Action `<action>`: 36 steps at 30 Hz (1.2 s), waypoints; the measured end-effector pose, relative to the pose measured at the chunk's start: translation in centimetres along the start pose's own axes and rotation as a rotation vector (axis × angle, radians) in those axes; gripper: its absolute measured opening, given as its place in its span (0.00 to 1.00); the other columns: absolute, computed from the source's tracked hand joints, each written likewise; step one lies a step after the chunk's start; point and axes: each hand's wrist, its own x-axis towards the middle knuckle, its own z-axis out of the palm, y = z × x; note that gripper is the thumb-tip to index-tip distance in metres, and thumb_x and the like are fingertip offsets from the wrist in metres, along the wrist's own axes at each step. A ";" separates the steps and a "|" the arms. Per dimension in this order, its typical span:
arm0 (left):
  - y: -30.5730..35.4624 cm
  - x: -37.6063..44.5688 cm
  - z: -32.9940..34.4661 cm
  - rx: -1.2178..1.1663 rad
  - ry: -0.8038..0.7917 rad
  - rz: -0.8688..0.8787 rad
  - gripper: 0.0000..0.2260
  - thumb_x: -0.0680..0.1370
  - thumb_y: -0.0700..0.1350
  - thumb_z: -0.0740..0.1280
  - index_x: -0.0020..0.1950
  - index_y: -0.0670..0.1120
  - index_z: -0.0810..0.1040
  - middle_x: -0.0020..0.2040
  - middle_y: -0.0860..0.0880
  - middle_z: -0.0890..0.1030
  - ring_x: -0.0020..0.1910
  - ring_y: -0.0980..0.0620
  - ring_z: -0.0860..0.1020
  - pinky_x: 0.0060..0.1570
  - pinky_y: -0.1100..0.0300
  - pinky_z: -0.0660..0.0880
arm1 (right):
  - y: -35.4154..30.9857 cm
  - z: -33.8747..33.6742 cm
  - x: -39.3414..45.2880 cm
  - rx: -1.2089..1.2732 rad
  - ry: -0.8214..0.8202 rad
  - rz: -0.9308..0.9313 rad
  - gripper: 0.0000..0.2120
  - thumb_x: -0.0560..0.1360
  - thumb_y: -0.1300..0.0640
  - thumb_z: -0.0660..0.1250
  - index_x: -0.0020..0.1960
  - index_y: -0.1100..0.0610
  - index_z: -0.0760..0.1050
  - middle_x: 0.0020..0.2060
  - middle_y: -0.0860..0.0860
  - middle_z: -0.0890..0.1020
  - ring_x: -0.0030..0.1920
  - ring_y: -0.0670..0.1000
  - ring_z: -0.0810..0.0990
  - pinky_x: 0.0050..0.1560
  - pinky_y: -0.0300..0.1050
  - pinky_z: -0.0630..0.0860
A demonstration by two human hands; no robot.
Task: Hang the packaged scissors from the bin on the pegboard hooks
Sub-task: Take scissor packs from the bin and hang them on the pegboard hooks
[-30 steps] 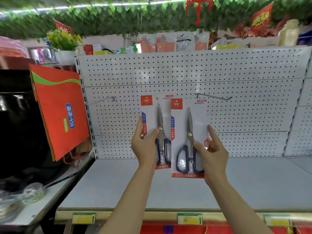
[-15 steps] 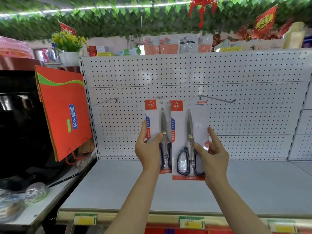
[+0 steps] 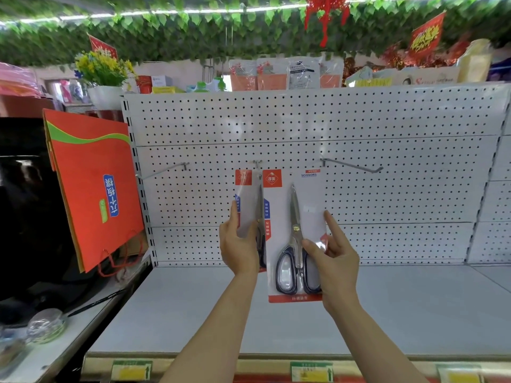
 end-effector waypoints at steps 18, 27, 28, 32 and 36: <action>7.8 6.2 -2.6 0.091 -0.318 0.421 0.29 0.73 0.55 0.74 0.72 0.60 0.69 0.67 0.59 0.68 0.66 0.58 0.70 0.56 0.64 0.72 | 3.3 4.6 0.5 0.043 -0.086 0.034 0.31 0.70 0.65 0.75 0.66 0.41 0.74 0.45 0.47 0.80 0.40 0.44 0.77 0.50 0.38 0.78; 5.5 8.1 -0.8 0.497 -0.341 0.493 0.33 0.72 0.51 0.75 0.75 0.51 0.68 0.69 0.55 0.68 0.67 0.54 0.61 0.55 0.65 0.63 | 6.3 6.1 2.4 -0.021 -0.049 0.020 0.31 0.71 0.64 0.74 0.68 0.41 0.72 0.53 0.63 0.78 0.43 0.49 0.78 0.54 0.44 0.79; 5.4 8.3 -0.5 0.515 -0.344 0.498 0.34 0.72 0.52 0.75 0.75 0.51 0.68 0.70 0.55 0.68 0.67 0.54 0.61 0.54 0.65 0.64 | 6.8 6.2 2.8 -0.031 -0.047 0.028 0.32 0.71 0.64 0.73 0.68 0.40 0.72 0.50 0.60 0.81 0.45 0.46 0.78 0.56 0.47 0.79; 4.9 9.3 0.7 0.563 -0.322 0.535 0.33 0.72 0.52 0.75 0.75 0.52 0.67 0.69 0.55 0.68 0.67 0.52 0.62 0.50 0.64 0.67 | 8.5 6.9 4.4 -0.109 -0.023 0.030 0.32 0.72 0.62 0.72 0.69 0.36 0.69 0.54 0.45 0.81 0.53 0.49 0.80 0.60 0.53 0.78; 4.0 10.2 1.4 0.563 -0.313 0.566 0.33 0.72 0.51 0.75 0.75 0.51 0.68 0.69 0.54 0.68 0.67 0.49 0.63 0.50 0.64 0.68 | 9.7 7.4 5.6 -0.170 -0.009 0.017 0.32 0.73 0.56 0.71 0.70 0.34 0.66 0.61 0.45 0.78 0.60 0.49 0.78 0.60 0.54 0.77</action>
